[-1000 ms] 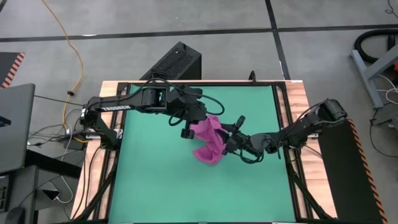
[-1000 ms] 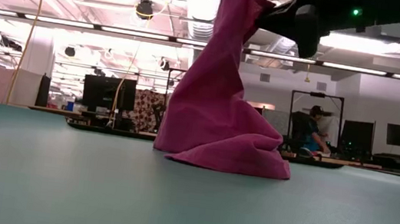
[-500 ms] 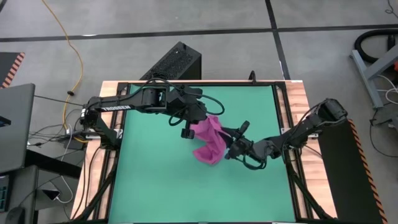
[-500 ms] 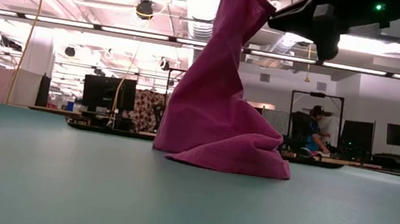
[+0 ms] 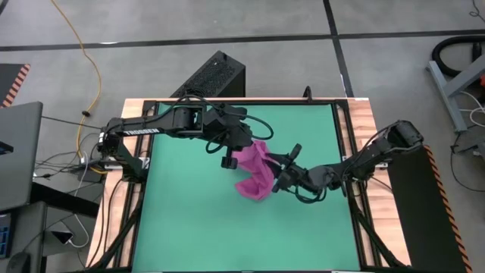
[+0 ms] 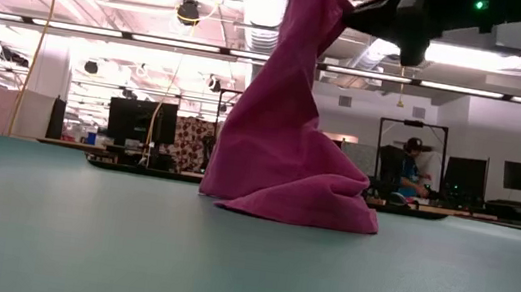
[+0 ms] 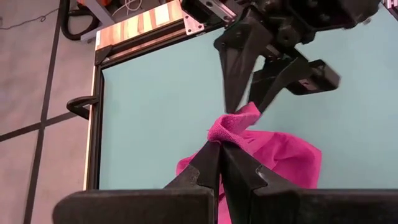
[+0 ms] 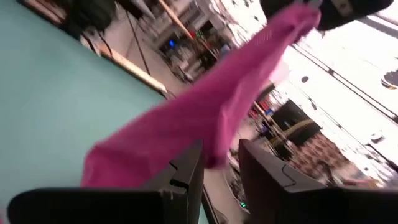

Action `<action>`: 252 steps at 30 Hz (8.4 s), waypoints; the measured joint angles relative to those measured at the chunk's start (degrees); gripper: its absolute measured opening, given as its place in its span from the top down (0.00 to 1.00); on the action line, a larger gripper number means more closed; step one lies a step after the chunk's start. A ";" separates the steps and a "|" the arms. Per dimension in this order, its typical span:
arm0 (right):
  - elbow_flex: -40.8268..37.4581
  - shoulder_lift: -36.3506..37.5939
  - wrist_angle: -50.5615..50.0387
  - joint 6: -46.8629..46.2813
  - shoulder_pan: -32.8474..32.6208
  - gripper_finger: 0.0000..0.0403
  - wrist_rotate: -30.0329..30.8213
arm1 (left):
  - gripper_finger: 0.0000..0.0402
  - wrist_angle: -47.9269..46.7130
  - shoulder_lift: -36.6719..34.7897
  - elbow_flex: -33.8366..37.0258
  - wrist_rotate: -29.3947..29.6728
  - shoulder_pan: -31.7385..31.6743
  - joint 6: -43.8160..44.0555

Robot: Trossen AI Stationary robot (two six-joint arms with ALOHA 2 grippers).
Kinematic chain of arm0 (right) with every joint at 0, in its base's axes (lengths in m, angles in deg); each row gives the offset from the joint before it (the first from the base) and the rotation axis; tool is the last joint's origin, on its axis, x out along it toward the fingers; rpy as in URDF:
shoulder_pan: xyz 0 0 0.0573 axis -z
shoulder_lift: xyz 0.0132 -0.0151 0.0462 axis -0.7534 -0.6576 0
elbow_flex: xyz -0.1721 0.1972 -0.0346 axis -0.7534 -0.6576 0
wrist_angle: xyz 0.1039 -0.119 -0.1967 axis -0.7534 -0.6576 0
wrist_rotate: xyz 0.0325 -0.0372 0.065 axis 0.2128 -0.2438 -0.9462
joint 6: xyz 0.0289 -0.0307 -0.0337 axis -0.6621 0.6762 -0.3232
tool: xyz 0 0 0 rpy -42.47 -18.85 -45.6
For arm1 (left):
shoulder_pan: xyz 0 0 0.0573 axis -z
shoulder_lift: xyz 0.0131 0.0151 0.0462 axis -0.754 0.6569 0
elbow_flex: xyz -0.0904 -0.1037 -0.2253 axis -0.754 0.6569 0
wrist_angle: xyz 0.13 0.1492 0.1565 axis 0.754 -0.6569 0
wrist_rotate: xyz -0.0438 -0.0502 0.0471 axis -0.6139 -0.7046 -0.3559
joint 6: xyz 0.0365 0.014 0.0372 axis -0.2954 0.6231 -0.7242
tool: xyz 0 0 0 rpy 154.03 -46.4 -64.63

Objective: Roll towel into tight, uniform cylinder
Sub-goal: Roll the pink towel

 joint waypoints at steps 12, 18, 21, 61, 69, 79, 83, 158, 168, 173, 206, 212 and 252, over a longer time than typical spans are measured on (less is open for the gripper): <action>0.00 -0.02 0.81 -3.65 4.16 0.85 -5.36 | 1.00 -0.02 0.00 0.00 -1.34 -0.02 0.00; 0.00 -0.02 2.99 -3.27 3.22 0.98 -1.67 | 1.00 -0.61 -0.02 0.32 -1.50 -0.02 0.03; 0.00 -0.02 3.25 -2.45 1.80 0.99 6.76 | 1.00 -3.75 -0.02 0.35 -1.47 -0.02 -0.46; 0.02 -2.08 -46.79 -70.38 -26.71 0.99 9.42 | 0.75 41.42 -1.92 45.40 -9.94 -8.46 1.91; 0.02 -2.08 -57.91 -85.42 -26.40 0.99 -0.91 | 0.75 44.66 -1.90 45.38 -25.27 -16.14 1.51; 0.02 -2.08 -61.33 -88.59 -25.12 0.99 -3.71 | 0.75 44.24 5.98 47.15 -16.98 -15.28 4.14; 0.02 -2.08 -61.30 -88.72 -24.44 0.99 -4.49 | 0.75 45.26 8.45 47.25 -17.03 -15.11 7.15; 0.00 -2.05 -62.32 -92.24 -11.73 0.98 -12.10 | 0.43 49.86 15.30 45.30 -29.02 -19.26 -2.79; 0.00 -2.05 -62.54 -92.63 -11.80 0.98 -12.86 | 0.68 43.19 18.69 41.15 -30.02 -18.64 -2.48; 0.00 -2.05 -62.51 -92.63 -11.80 0.98 -12.81 | 0.97 40.58 17.02 39.95 -29.98 -18.62 -0.42; 0.00 -2.05 -55.12 -82.24 -7.05 0.98 19.10 | 1.00 17.76 -43.95 50.56 14.43 -3.43 -3.78; 0.00 -2.05 -50.40 -76.68 -9.67 0.98 16.12 | 1.00 32.34 -48.39 73.86 14.65 6.32 6.90; 0.02 -2.03 -51.72 -76.58 -11.77 0.98 5.29 | 0.68 18.01 -50.38 76.20 7.85 11.19 29.87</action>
